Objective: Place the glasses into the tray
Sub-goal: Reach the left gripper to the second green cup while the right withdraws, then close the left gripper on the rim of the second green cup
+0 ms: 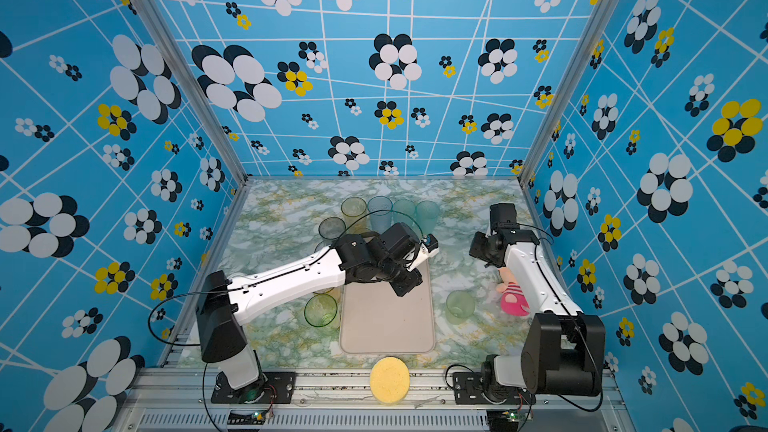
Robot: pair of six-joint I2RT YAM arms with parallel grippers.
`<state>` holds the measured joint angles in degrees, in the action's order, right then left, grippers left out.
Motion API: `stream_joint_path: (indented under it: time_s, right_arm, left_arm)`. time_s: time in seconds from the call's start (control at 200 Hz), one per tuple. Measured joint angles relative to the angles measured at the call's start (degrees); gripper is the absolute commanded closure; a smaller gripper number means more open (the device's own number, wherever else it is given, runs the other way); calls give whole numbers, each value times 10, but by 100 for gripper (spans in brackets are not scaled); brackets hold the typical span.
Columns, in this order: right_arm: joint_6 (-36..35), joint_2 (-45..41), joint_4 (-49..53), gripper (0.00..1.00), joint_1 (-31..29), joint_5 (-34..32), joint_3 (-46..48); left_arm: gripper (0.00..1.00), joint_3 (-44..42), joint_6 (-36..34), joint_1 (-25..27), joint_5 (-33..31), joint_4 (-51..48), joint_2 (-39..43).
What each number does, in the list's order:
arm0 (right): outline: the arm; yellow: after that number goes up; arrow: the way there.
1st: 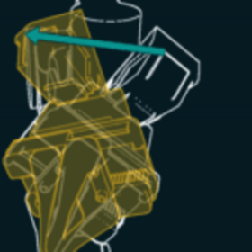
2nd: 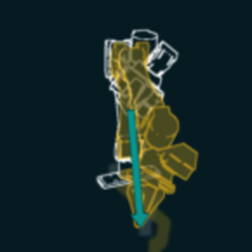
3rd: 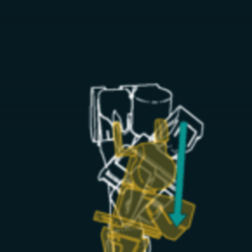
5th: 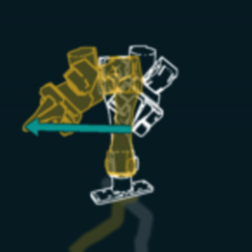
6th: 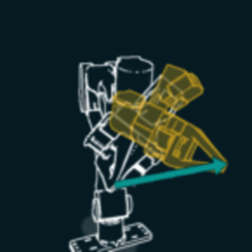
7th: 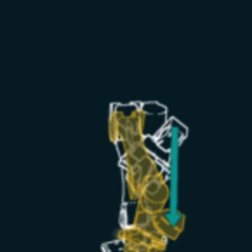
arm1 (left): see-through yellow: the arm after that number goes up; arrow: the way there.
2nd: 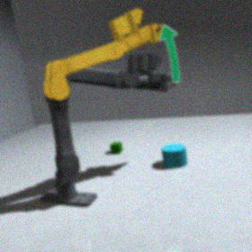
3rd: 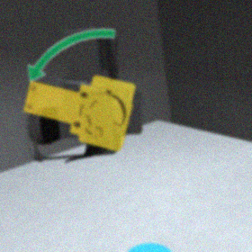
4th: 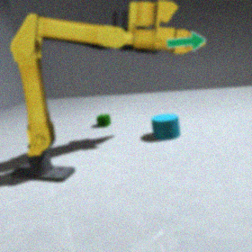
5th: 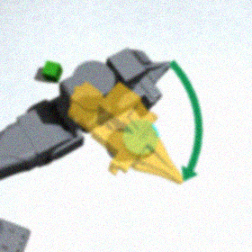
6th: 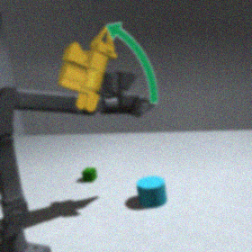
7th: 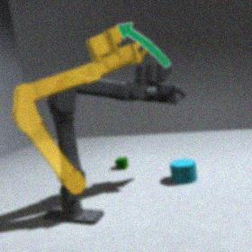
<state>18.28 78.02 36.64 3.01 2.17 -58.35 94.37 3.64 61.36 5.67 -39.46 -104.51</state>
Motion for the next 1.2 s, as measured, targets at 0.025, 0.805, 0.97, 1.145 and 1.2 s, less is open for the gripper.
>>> stream_joint_path:
  time_s: [0.025,0.805,0.97,1.145,1.2]
  right_arm:
    - [0,-3,-1,52,5,3,2]
    - [-25,-30,0,52,63,40,21]
    - [-26,-46,0,52,68,44,24]
    - [-27,-50,-1,52,69,47,24]
    - [-27,-50,-1,52,69,48,24]
  left_arm:
    - [67,8,0,2,2,0,-13]
    - [68,229,13,40,70,-41,-212]
    - [67,257,7,45,57,-67,-228]
    - [66,283,-4,55,25,-88,-245]
    - [67,287,-7,58,17,-92,-249]
